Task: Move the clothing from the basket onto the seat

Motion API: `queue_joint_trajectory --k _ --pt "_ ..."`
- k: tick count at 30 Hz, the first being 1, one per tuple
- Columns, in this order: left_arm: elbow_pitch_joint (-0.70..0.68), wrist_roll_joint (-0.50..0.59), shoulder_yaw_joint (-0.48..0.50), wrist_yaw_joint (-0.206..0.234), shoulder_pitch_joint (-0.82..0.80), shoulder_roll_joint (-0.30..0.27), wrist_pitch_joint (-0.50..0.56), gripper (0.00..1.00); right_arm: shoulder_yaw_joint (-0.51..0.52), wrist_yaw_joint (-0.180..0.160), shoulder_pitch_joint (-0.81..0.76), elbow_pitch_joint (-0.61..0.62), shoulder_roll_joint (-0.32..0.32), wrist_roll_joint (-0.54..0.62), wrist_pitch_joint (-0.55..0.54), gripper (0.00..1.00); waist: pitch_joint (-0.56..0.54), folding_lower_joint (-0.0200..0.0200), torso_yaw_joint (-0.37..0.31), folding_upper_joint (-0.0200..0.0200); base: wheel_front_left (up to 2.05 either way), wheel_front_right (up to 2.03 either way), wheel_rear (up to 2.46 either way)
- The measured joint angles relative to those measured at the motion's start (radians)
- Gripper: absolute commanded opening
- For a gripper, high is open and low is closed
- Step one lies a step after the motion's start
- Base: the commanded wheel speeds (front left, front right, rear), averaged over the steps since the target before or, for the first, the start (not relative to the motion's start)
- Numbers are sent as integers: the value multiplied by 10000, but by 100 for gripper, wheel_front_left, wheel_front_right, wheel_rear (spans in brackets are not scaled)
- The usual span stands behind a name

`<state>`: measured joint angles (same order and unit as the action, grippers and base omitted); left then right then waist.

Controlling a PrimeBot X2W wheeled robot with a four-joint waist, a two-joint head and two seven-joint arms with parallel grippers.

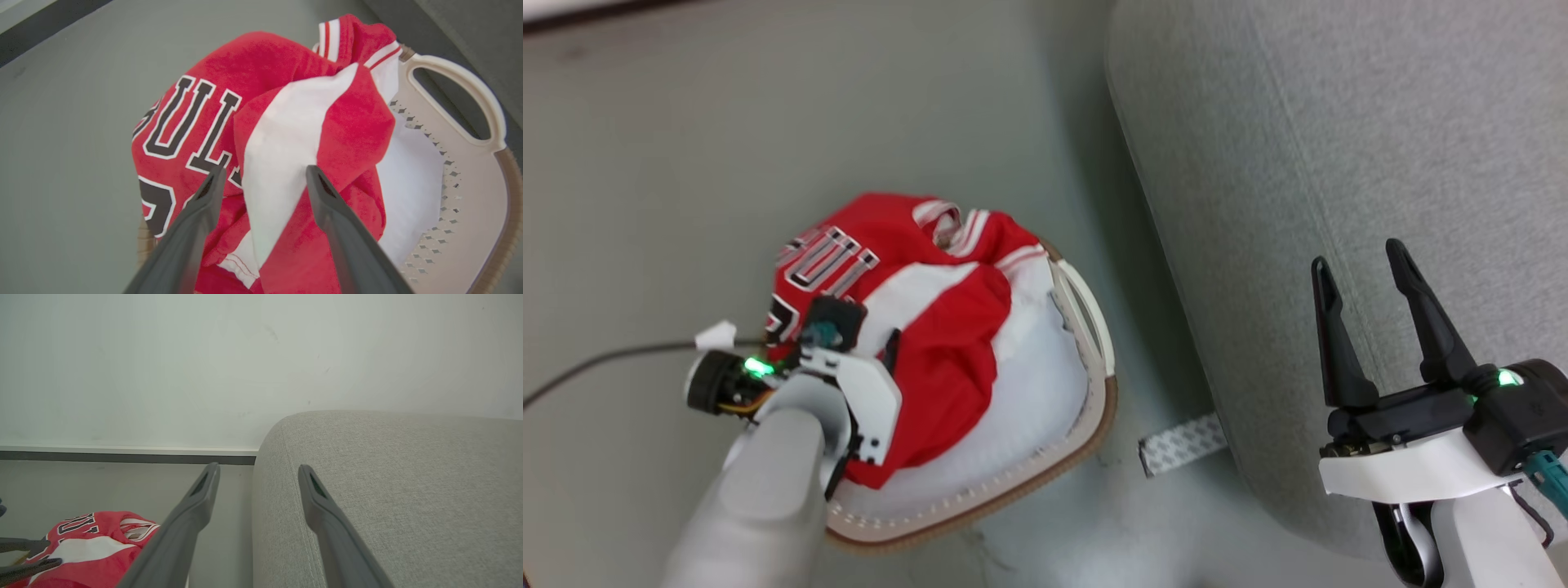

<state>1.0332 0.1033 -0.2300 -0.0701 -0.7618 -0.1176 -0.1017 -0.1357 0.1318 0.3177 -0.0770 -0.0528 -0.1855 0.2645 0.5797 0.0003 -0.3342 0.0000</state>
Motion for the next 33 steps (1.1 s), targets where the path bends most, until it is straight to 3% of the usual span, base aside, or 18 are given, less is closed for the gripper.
queue_joint_trajectory --k 4,10,11,12,21,28,33 --pt "667 -44 130 351 -689 -4 314 100 4 0 87 107 2 -98 -2 100 691 0 -173 0 0 0 0" --pt "1398 -364 153 71 -1248 107 334 100 -117 0 344 184 6 -169 0 100 1419 -1 -240 0 0 0 0" --pt "1524 -433 153 -4 -1288 146 307 31 -142 0 368 180 8 -169 -2 100 1482 -1 -230 0 0 0 0" --pt "1613 -489 136 -35 -1313 205 280 0 -146 0 396 171 12 -169 -2 100 1509 -1 -203 -1 0 0 0" --pt "2008 -1358 -313 -539 -672 679 -173 0 98 0 -14 -180 23 88 -2 100 622 -2 277 0 0 0 0" --pt "-1179 -5081 -4056 -591 1543 700 844 0 291 0 -834 -596 33 441 -2 100 -879 -4 914 0 0 0 0" --pt "-2980 -6370 -5229 -612 2104 631 1371 0 485 0 -1437 -840 13 698 -2 100 -2100 -4 1538 0 0 0 0"
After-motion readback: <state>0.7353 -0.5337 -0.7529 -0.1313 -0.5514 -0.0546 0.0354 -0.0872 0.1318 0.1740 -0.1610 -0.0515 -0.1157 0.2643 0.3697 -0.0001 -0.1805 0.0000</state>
